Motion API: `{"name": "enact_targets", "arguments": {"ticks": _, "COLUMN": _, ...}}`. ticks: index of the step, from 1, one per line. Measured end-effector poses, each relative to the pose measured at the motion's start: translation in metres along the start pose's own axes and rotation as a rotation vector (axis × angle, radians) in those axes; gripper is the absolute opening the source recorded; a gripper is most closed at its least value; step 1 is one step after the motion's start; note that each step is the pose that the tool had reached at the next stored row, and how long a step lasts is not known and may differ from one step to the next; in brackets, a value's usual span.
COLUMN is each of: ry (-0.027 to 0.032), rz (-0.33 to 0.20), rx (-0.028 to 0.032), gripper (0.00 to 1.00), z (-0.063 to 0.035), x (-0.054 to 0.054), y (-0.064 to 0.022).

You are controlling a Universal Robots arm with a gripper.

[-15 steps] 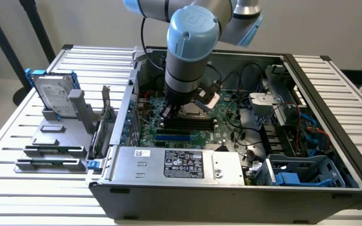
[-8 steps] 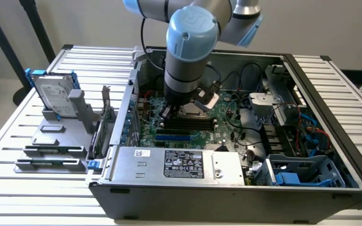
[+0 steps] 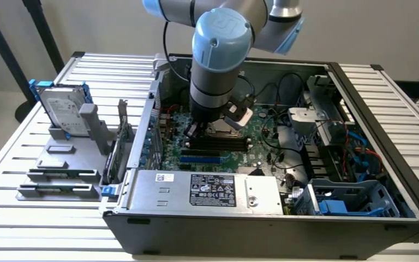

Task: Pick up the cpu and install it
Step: 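Install the first cpu locking lever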

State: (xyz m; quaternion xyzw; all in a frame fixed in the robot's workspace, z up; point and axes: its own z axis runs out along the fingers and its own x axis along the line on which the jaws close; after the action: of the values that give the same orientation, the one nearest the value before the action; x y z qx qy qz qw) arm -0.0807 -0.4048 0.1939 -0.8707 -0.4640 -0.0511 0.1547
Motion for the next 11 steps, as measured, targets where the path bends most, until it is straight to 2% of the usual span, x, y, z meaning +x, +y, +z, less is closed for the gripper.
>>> {"name": "enact_targets", "arguments": {"ticks": 2, "ry": -0.0039, "rz": 0.0, "rx": -0.0019, "gripper": 0.11, "z": 0.0001, "x": 0.0, "y": 0.0}}
{"name": "enact_targets", "arguments": {"ticks": 4, "ry": -0.0115, "rz": 0.001, "rx": -0.0051, "gripper": 0.11, "z": -0.0001, "x": 0.0, "y": 0.0}}
{"name": "enact_targets", "arguments": {"ticks": 7, "ry": -0.0198, "rz": 0.003, "rx": -0.007, "gripper": 0.11, "z": -0.0003, "x": 0.0, "y": -0.0001}}
{"name": "enact_targets", "arguments": {"ticks": 9, "ry": -0.0218, "rz": 0.004, "rx": -0.0069, "gripper": 0.11, "z": -0.0031, "x": 0.001, "y": -0.0008}}
{"name": "enact_targets", "arguments": {"ticks": 11, "ry": -0.0228, "rz": 0.004, "rx": -0.0065, "gripper": 0.11, "z": -0.011, "x": 0.003, "y": -0.0025}}
